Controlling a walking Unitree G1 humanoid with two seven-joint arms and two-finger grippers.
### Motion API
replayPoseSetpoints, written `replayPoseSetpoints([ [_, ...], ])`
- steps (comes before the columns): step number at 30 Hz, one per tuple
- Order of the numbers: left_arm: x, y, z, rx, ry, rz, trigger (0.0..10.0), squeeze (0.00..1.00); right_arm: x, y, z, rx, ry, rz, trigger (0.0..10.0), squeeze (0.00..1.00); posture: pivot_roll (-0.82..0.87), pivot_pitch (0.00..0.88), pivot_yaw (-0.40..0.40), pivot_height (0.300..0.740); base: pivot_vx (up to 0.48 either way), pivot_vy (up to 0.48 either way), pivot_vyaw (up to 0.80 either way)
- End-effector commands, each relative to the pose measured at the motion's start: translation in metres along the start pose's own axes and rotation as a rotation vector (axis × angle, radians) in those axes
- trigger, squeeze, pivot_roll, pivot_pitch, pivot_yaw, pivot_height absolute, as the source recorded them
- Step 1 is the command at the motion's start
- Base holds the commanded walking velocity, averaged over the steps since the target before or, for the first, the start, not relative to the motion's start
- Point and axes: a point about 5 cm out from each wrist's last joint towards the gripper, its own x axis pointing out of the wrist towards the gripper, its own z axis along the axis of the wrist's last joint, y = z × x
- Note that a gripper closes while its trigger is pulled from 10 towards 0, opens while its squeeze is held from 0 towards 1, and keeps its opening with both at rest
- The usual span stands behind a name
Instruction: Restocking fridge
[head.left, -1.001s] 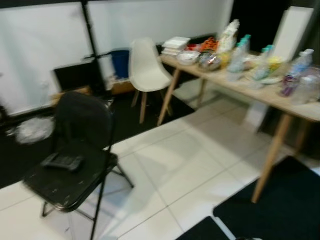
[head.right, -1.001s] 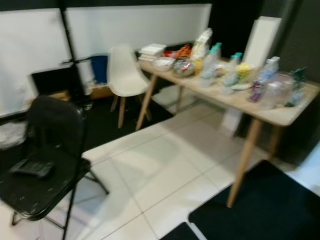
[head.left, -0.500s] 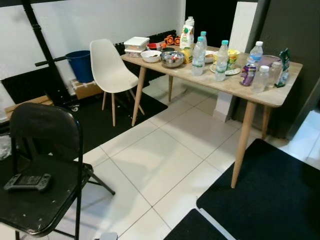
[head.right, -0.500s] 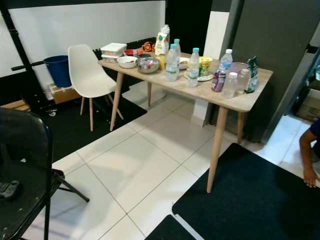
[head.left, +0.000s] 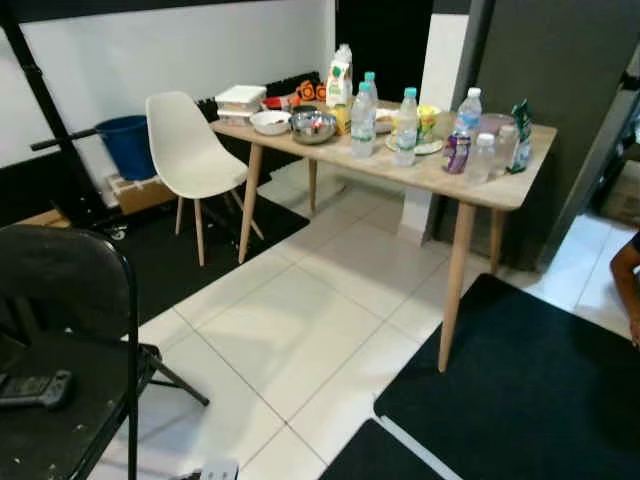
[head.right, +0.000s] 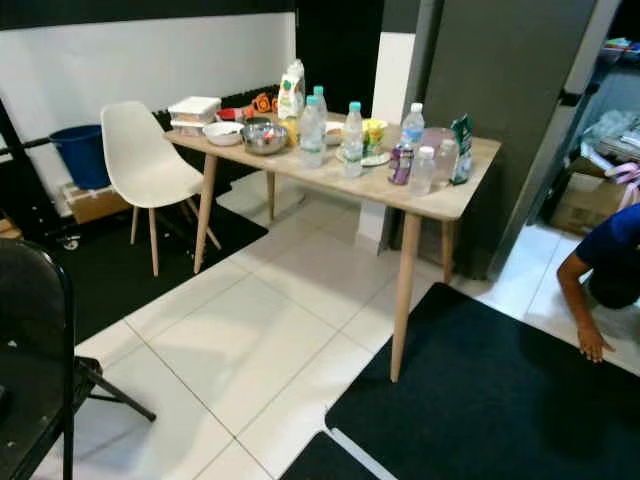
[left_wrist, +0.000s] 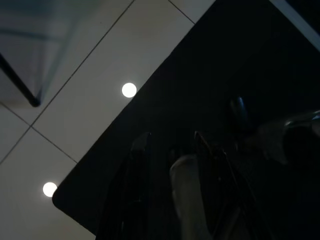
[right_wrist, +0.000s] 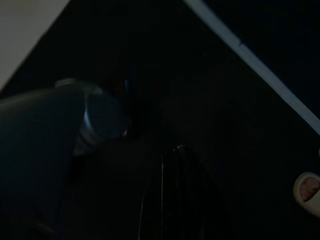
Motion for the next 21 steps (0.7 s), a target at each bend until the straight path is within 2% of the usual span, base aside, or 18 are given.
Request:
replayPoseSetpoints([
  [1, -0.0006, 0.0030, -0.0013, -0.009, 0.008, 0.014, 10.0, 0.00, 0.0005, 0.0026, -0.0003, 0.013, 0.001, 0.005, 10.0, 0.00, -0.05, 0.000, 0.023, 0.740, 0.000, 0.000, -0.61],
  [8, -0.0001, 0.0031, 0.0019, -0.016, -0.004, 0.015, 10.0, 0.00, 0.0008, 0.0035, 0.0010, -0.007, -0.001, 0.009, 10.0, 0.00, -0.05, 0.000, 0.023, 0.740, 0.000, 0.000, -0.09],
  [21, 0.0001, -0.0031, -0.0049, -0.036, 0.026, -0.011, 10.0, 0.00, 0.0008, 0.0043, 0.0004, -0.007, -0.002, 0.014, 10.0, 0.00, -0.06, 0.000, 0.021, 0.740, 0.000, 0.000, 0.00],
])
